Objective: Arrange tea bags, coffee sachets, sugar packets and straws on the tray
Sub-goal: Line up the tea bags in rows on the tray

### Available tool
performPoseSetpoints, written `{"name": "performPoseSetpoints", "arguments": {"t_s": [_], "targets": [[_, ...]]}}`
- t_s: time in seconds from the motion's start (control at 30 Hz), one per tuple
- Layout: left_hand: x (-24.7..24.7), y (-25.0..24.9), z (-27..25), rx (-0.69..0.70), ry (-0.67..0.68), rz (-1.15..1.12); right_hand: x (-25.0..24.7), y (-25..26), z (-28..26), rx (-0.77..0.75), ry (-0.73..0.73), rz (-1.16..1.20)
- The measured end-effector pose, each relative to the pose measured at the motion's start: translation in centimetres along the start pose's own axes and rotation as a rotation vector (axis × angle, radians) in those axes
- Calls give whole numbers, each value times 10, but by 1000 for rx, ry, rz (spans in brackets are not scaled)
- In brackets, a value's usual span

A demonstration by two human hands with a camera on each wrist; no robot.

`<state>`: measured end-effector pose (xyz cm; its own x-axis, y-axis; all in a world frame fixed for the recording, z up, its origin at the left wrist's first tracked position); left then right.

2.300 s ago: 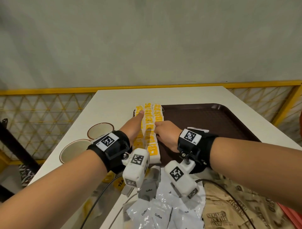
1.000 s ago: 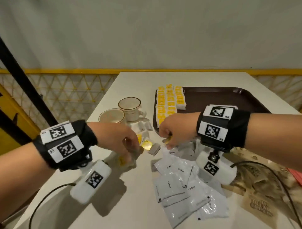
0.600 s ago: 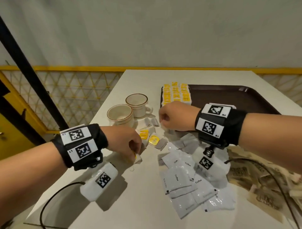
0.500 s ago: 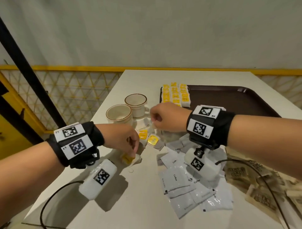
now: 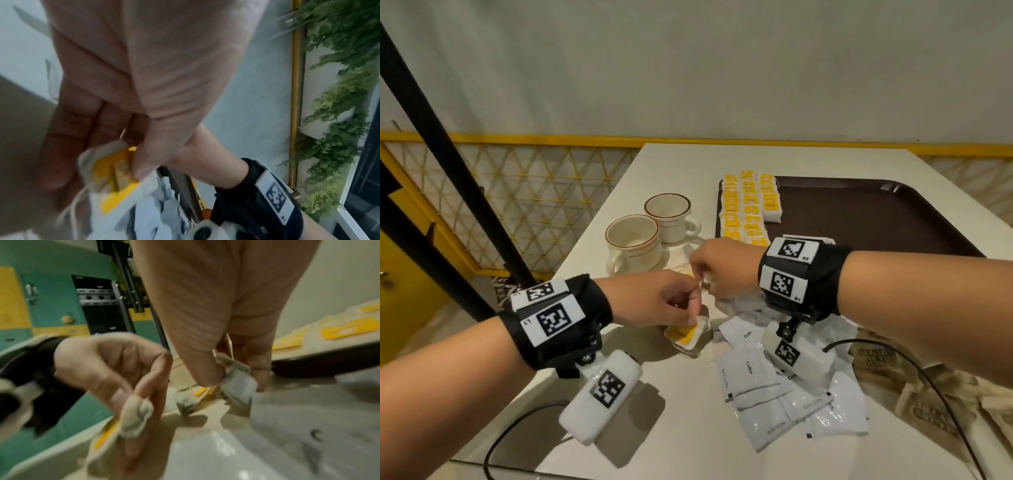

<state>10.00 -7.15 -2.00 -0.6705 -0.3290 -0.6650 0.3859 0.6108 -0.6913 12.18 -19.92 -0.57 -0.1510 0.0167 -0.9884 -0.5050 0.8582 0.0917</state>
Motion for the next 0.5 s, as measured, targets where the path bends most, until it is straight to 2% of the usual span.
{"name": "performPoseSetpoints", "arguments": {"t_s": [0.13, 0.17, 0.23, 0.27, 0.33, 0.4, 0.5], "targets": [[7, 7, 5, -89, -84, -157, -14, -28, -14, 183, -118, 395], [8, 7, 7, -115, -95, -158, -15, -36, -20, 258, -143, 608], [10, 3, 12, -159, -114, -88, -17, -43, -36, 413, -158, 1231], [11, 1, 15, -171, -130, -5, -18, -46, -44, 485, -171, 1538], [10, -4, 21, -151, -193, 228, -18, -54, -58, 581, -260, 1921], [8, -8, 25, -103, -218, 318, -15, -62, -68, 605, -337, 2100], [10, -10, 27, -81, -128, 273, -3, -66, -74, 634, -330, 2205]]}}
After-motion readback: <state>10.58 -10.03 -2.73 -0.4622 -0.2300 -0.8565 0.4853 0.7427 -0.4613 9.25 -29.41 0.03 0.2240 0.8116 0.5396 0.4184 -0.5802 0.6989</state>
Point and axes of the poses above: each hand's wrist, its own z-axis towards the middle knuckle, its own x-axis out of the palm, y = z × x, the point moved 3 cm from there along z, towards the middle knuckle, and after that the axes turned 3 degrees about -y, right-handed, at the moved point
